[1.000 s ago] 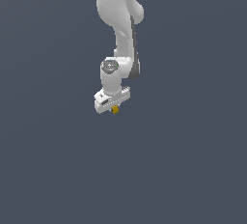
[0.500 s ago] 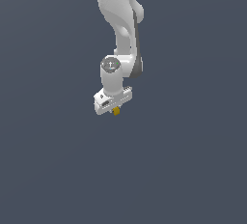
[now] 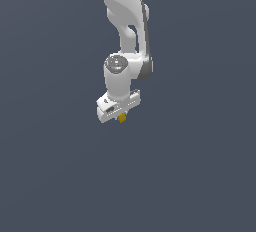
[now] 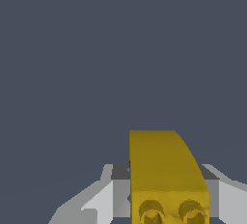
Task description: Pick up the object and move it to a goal position.
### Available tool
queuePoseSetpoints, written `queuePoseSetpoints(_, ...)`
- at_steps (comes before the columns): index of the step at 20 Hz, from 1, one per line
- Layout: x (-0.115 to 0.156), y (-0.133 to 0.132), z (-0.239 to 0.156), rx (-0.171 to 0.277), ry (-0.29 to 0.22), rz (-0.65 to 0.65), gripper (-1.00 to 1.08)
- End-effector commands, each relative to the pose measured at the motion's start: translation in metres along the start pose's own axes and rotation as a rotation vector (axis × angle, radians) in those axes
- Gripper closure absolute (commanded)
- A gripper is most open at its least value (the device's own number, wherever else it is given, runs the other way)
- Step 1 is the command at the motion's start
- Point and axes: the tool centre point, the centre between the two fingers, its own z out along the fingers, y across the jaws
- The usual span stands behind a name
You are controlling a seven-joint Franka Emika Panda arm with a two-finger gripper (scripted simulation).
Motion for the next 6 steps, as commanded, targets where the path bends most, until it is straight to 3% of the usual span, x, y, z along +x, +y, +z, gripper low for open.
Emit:
queuePoseSetpoints(1, 0.0061, 0.0023, -0.0056, 0.0, -0.001, 0.0, 1.08)
queuePoseSetpoints(6, 0.0104, 0.0039, -0.0092, 0.0, -0.001, 0.0, 1.08)
